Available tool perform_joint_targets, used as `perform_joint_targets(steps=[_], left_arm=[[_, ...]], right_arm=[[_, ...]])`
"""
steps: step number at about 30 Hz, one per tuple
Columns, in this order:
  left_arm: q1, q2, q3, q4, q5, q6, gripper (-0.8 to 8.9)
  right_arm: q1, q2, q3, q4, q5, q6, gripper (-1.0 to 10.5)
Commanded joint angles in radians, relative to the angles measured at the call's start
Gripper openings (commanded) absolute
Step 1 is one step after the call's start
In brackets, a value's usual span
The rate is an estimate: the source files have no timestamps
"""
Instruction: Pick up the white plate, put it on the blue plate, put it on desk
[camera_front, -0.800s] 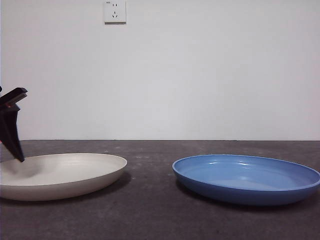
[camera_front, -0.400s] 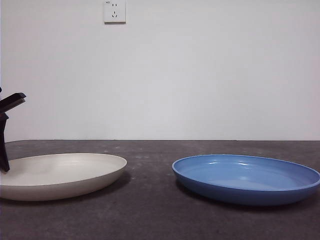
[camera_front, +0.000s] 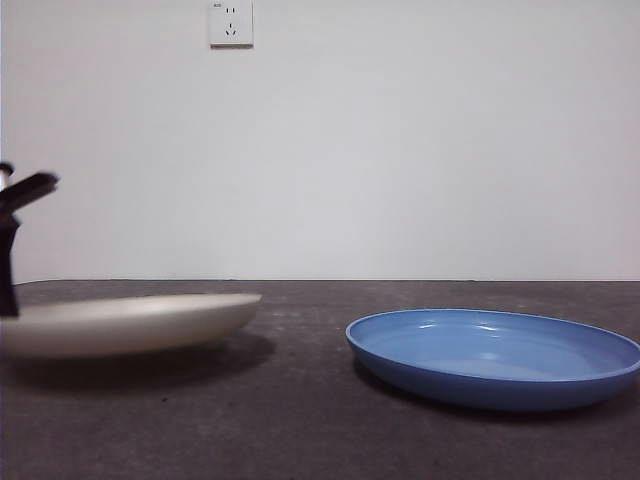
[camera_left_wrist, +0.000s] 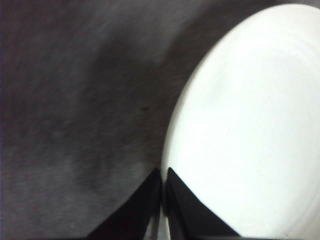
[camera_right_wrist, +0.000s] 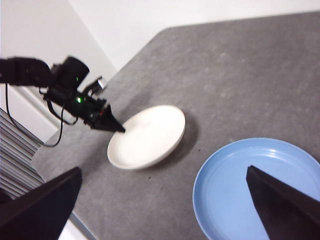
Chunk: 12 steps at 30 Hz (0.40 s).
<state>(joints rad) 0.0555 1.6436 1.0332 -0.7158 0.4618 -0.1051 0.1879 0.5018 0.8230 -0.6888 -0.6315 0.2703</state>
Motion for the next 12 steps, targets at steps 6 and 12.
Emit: perform_joint_targets(steps=[6, 12], left_arm=[[-0.134, 0.018, 0.245, -0.164, 0.006, -0.020, 0.08], [-0.276, 0.019, 0.399, -0.203, 0.005, -0.088, 0.08]], right_arm=[[0.002, 0.006, 0.120, -0.137, 0.065, -0.049, 6.5], [0.002, 0.006, 0.226, -0.282, 0.122, -0.111, 6.5]])
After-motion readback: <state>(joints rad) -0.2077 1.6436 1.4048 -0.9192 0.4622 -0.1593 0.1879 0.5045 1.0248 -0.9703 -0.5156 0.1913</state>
